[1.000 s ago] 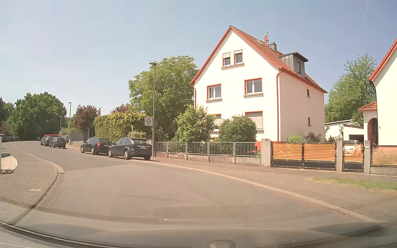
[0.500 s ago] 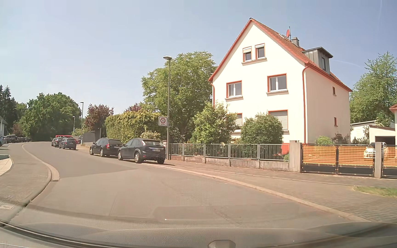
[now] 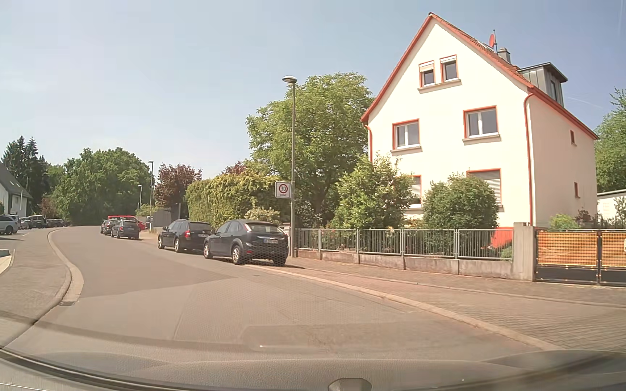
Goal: Follow the waypoints while adhering to traffic rules and regulations
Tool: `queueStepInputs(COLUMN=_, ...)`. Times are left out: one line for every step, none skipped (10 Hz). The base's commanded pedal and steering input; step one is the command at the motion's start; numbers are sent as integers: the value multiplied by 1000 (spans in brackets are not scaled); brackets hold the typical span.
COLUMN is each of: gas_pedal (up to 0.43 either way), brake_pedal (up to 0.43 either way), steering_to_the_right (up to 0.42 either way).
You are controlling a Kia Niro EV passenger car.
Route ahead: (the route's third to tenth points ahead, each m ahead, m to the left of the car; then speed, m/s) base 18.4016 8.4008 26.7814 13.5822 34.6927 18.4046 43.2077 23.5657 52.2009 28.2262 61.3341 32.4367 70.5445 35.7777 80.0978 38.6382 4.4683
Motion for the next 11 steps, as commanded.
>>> queueStepInputs(gas_pedal=177, brake_pedal=0, steering_to_the_right=-196)
queueStepInputs(gas_pedal=177, brake_pedal=0, steering_to_the_right=-210)
queueStepInputs(gas_pedal=177, brake_pedal=0, steering_to_the_right=-220)
queueStepInputs(gas_pedal=177, brake_pedal=0, steering_to_the_right=-219)
queueStepInputs(gas_pedal=189, brake_pedal=0, steering_to_the_right=-209)
queueStepInputs(gas_pedal=189, brake_pedal=0, steering_to_the_right=-200)
queueStepInputs(gas_pedal=189, brake_pedal=0, steering_to_the_right=-199)
queueStepInputs(gas_pedal=189, brake_pedal=0, steering_to_the_right=-206)
queueStepInputs(gas_pedal=189, brake_pedal=0, steering_to_the_right=-216)
queueStepInputs(gas_pedal=189, brake_pedal=0, steering_to_the_right=-228)
queueStepInputs(gas_pedal=189, brake_pedal=0, steering_to_the_right=-240)
